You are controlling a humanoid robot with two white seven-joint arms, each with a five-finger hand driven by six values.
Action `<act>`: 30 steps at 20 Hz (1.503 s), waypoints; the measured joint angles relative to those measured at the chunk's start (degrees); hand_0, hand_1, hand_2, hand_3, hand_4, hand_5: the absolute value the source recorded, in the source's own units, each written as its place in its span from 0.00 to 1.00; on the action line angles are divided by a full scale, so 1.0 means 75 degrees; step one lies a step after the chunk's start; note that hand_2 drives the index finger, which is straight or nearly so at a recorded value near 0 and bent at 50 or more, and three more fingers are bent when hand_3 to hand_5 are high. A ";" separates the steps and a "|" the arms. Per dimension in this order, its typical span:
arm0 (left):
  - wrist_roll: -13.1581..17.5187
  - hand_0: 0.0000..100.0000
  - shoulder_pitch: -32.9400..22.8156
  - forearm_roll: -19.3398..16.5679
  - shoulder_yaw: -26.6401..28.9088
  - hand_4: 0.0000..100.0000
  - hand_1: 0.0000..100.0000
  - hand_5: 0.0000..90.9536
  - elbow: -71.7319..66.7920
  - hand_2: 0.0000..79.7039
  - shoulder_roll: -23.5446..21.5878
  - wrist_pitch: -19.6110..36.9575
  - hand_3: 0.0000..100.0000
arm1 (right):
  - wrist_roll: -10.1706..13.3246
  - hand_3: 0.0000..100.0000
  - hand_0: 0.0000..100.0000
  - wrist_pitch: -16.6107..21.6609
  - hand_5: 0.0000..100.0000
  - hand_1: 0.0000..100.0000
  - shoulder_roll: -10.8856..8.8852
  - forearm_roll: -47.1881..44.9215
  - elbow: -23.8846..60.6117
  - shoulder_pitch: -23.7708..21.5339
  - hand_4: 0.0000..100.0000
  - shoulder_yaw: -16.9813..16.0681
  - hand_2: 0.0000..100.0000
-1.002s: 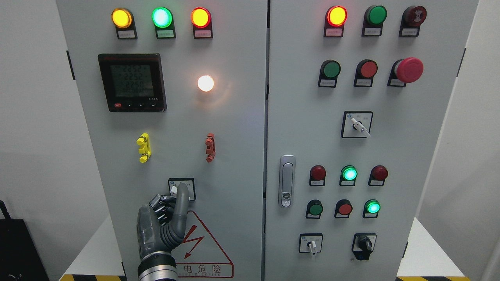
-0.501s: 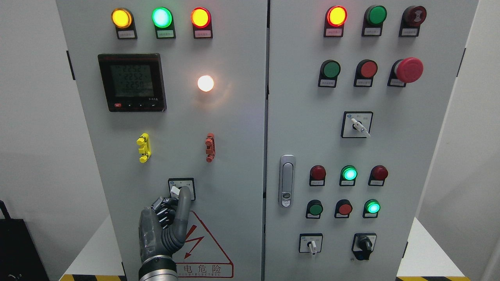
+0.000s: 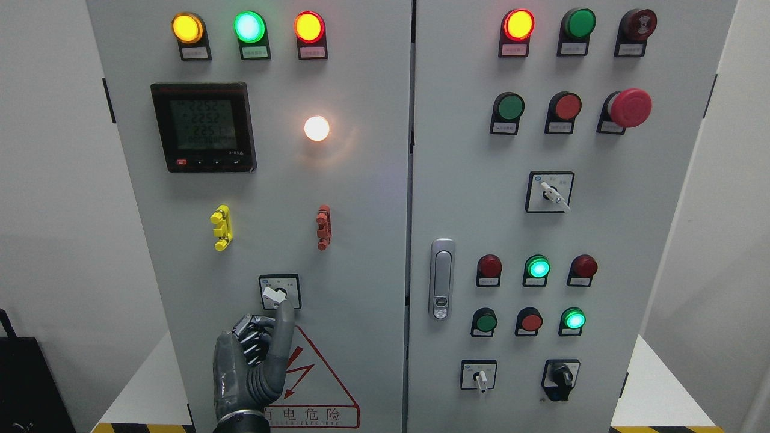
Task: Turn on light switch 1
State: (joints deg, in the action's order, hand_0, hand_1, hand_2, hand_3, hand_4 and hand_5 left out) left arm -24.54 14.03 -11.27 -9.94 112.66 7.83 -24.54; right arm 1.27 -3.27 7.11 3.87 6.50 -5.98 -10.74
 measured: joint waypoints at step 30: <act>0.2202 0.00 -0.4627 0.0900 0.2189 0.93 0.22 0.71 -0.5795 0.63 -0.0883 0.8946 0.89 | 0.0002 0.00 0.00 0.0000 0.00 0.00 -0.0001 0.0000 0.0000 0.0000 0.00 -0.0004 0.00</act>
State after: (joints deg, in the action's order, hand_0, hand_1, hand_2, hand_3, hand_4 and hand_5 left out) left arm -8.03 -20.67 -4.52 6.48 69.20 1.21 42.55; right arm 1.28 -3.27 7.10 3.87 6.50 -5.98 -10.77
